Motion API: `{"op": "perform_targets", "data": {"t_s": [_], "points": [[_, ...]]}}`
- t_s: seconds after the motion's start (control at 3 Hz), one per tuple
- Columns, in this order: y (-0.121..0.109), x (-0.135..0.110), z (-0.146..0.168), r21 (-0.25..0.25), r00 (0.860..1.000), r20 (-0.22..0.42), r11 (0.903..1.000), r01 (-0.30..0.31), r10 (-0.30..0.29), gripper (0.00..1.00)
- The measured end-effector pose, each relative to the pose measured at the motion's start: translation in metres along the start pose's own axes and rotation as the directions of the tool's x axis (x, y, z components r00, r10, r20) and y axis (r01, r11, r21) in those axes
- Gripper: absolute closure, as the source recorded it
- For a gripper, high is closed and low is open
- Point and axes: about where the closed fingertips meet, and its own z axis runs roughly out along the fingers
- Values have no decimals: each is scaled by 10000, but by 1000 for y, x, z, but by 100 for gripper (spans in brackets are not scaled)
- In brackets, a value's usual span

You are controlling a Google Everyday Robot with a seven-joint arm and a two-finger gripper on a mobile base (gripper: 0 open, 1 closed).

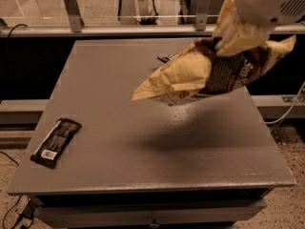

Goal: Move brown chip bag near rxbar chocolate

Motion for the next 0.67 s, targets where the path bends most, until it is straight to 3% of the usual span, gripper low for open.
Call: {"op": "perform_targets", "data": {"t_s": [0.33,0.67], "points": [[-10,-9,-24,594,9998,152,9982,87,-96,100],[-9,-13,-31,736,9998,149,9972,153,-164,100]]}}
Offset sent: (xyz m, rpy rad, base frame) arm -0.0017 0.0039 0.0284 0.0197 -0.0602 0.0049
